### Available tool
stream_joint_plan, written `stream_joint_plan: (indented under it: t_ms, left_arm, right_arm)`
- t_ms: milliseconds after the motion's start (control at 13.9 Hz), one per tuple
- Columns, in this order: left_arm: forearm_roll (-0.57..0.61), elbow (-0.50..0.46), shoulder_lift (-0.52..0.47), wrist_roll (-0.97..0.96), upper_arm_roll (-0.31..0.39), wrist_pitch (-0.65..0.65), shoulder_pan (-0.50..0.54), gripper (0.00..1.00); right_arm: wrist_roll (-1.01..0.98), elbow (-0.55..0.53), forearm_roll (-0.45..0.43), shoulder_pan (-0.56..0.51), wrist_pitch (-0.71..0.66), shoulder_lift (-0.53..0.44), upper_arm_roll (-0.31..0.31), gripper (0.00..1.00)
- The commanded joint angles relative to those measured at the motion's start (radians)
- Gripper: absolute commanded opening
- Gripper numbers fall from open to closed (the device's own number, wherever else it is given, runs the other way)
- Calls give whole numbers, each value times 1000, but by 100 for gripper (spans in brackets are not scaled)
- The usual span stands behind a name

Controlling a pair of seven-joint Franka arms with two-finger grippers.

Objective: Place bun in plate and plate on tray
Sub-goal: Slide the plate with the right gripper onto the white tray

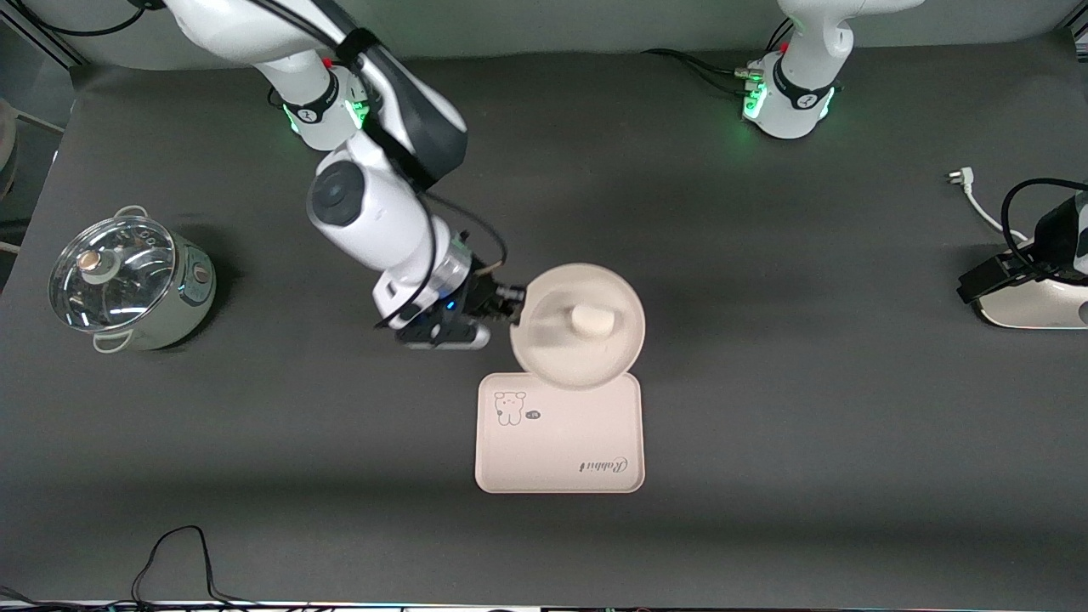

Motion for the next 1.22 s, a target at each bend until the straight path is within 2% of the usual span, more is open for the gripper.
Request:
stream_joint_plan:
  t_ms: [0,72,288,504,720,1153]
  left_arm:
    - [8,14,5,-2,-1,-7,-2,100]
    - [8,14,5,-2,-1,-4,-2,100]
    - [6,14,5,-3,-1,3,-7,100]
    - [6,13,6,-3,-1,3,-4,100]
    - [6,13,6,-2,-1,3,-2,100]
    - [6,13,6,-2,-1,3,-3,100]
  right_arm:
    - [-20,185,-30,11,-16,200,-16,0]
    - [-17,239,-55,11,-14,265,-32,0]
    - [34,368,-50,0,-14,441,-36,0]
    - [25,381,-53,-20,-8,474,-35,0]
    - [20,393,-58,-12,104,540,-33,0]
    - [11,428,-60,-12,136,590,-35,0]
